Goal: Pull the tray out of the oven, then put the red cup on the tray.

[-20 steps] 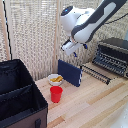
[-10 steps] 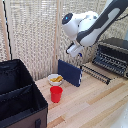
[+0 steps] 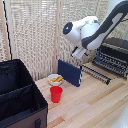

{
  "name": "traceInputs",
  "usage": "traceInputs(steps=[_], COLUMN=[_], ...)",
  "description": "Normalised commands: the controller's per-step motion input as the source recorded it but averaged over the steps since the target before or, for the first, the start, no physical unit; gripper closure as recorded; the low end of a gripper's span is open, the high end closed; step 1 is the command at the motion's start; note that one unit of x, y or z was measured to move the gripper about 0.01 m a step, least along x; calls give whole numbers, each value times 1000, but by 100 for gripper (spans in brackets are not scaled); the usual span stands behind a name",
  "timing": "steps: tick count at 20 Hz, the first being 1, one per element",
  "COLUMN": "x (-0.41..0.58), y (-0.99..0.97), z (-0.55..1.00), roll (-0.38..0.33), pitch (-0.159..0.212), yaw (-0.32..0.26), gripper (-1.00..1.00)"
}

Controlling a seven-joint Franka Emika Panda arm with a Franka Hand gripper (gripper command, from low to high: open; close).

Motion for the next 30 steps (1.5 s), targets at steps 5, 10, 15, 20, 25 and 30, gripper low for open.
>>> traceInputs(steps=[5,10,15,20,25,30], x=[0,44,122,222,202,153], y=[-518,-635,-671,-557,-501,-561], z=[-88,-206,-107,-111,-146,-186], roll=[-245,-217,-147,-40,31,75], pitch=[0,0,-3,0,0,0], yaw=[118,95,42,-3,-106,-121], gripper=[-100,-100,-100,-100,-100,-100])
